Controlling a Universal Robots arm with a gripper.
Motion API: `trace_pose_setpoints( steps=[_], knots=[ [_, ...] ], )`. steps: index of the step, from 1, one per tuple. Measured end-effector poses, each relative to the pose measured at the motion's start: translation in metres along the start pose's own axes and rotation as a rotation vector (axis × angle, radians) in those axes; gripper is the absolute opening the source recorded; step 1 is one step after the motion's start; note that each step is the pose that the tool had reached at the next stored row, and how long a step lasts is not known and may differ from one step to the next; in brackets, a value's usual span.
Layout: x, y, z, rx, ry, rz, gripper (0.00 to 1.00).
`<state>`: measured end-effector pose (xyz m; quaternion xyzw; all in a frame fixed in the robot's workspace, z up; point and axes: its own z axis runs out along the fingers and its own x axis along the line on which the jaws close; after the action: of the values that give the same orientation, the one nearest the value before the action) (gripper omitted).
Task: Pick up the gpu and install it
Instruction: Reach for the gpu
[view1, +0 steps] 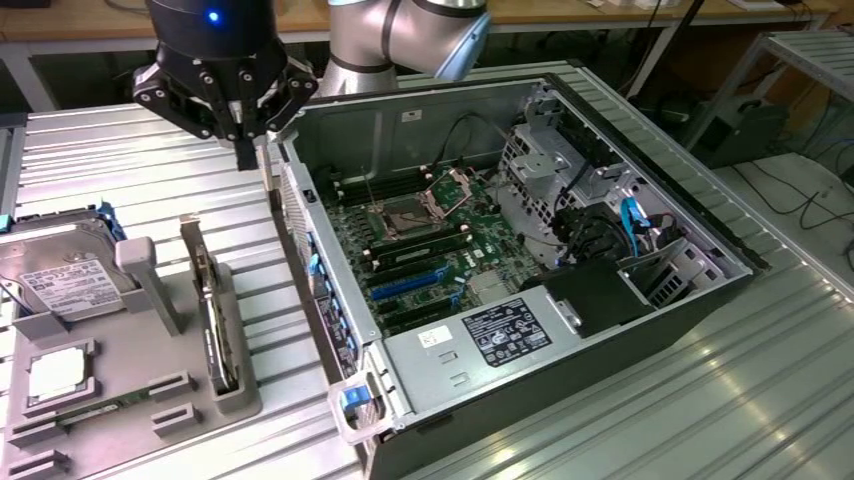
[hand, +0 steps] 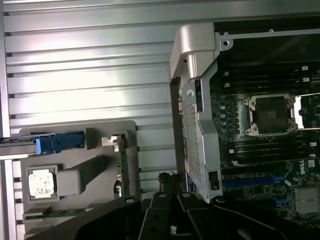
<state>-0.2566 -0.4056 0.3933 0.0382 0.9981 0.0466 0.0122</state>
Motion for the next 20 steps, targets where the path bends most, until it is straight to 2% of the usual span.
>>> trace_pose_setpoints(
  steps=[20],
  knots=[
    [0.029,-0.0047,-0.0011,0.0001,0.0001,0.000,0.11]
  ],
)
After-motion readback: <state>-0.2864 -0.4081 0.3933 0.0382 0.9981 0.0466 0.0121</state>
